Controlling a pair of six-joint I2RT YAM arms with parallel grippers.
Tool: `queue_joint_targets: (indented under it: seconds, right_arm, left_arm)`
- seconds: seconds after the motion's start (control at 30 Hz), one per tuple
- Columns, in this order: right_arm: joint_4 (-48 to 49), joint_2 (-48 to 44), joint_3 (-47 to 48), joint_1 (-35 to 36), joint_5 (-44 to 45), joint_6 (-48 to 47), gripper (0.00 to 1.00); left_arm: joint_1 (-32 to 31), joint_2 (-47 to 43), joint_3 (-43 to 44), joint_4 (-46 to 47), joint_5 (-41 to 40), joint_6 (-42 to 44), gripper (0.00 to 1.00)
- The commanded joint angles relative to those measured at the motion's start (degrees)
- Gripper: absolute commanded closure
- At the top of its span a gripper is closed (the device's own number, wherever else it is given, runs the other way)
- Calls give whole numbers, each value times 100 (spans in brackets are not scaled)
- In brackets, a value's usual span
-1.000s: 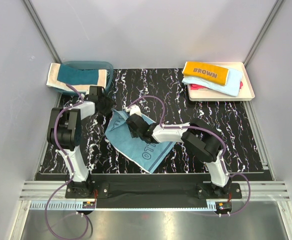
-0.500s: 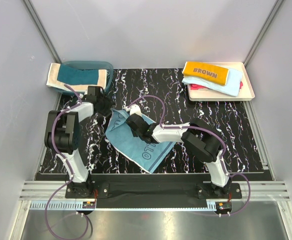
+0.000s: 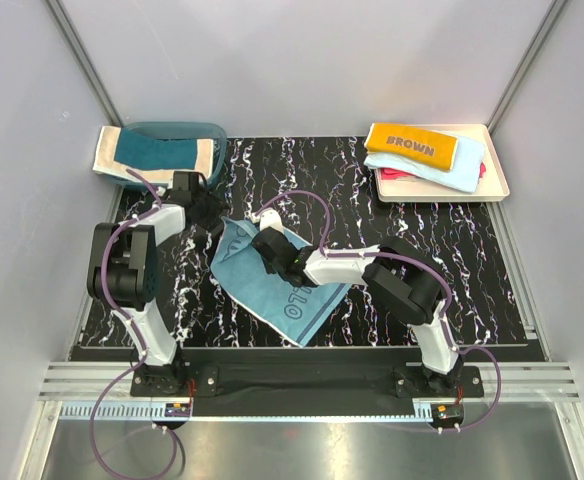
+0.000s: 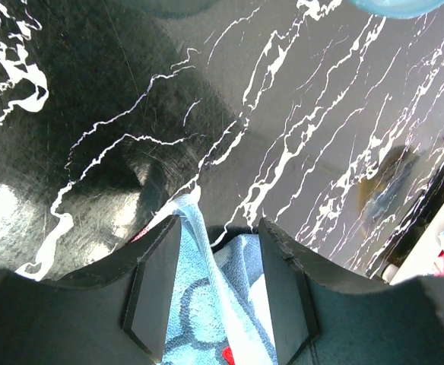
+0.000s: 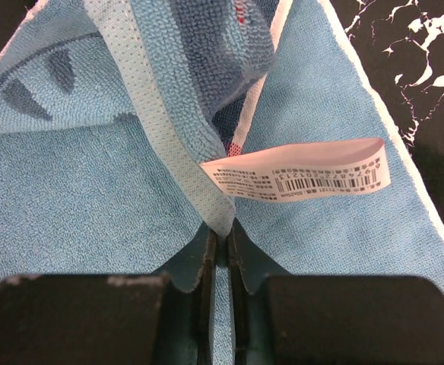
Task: Fold and stack the towels
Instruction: Flatten out the crumpled towel
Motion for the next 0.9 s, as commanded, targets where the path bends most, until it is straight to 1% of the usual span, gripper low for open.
queue_joint_targets:
  seconds: [0.0,0.1,0.37,0.4,0.5,0.53,0.57,0.7,0.77,0.87]
  right_arm:
    - [170,-110,198,73,242,37,90]
    - [144,-119,181,73,242,72,90]
    - [117,-154,172,73,303,63,91]
    - [117,-163,172,73,312,54,91]
    - [117,-171,172,64,339,46,91]
    - [100,-171,172,73,330,54,91]
    - [99,-180,172,82,321,54,91]
    - [108,-172,172,73,312,63,91]
    - [108,-189,172,73,312,54,91]
    - [99,-198,154,73,339,54,91]
  left_arm:
    - [25,-98,-40,188,188,-13,50]
    - [25,-10,-23,223,232,-48,51]
    - [25,87,-67,382,373,-92,67]
    - [25,96,-84,382,382,-92,68]
    - [17,87,-154,390,382,-92,68]
    - [17,87,-172,399,382,-92,67]
    - [8,96,-172,373,390,-83,63]
    - [17,61,-242,408,373,-83,61]
    - [17,69,-243,391,382,-83,61]
    - [17,61,-234,434,390,-101,67]
